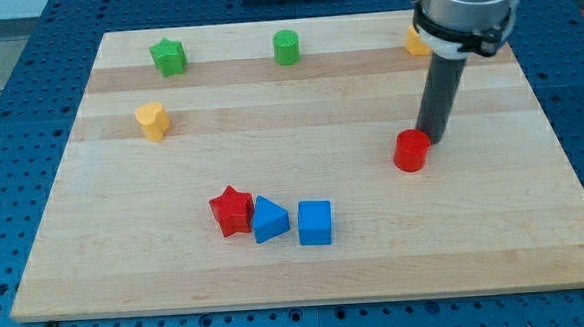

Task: Move the red circle towards the blue blocks

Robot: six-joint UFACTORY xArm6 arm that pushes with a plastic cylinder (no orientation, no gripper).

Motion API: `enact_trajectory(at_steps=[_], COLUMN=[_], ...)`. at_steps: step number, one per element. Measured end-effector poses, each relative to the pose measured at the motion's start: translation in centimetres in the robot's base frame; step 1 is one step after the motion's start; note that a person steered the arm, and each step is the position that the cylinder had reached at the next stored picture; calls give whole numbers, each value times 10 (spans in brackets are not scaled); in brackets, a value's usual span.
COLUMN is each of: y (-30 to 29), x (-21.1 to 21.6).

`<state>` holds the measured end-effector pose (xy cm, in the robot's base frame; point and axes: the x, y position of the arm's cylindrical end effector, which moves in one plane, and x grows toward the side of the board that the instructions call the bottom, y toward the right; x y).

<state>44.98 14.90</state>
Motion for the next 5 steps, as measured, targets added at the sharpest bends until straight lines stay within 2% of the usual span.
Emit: enact_trajectory(at_steps=[2,5], y=[-85,-78], x=[27,49])
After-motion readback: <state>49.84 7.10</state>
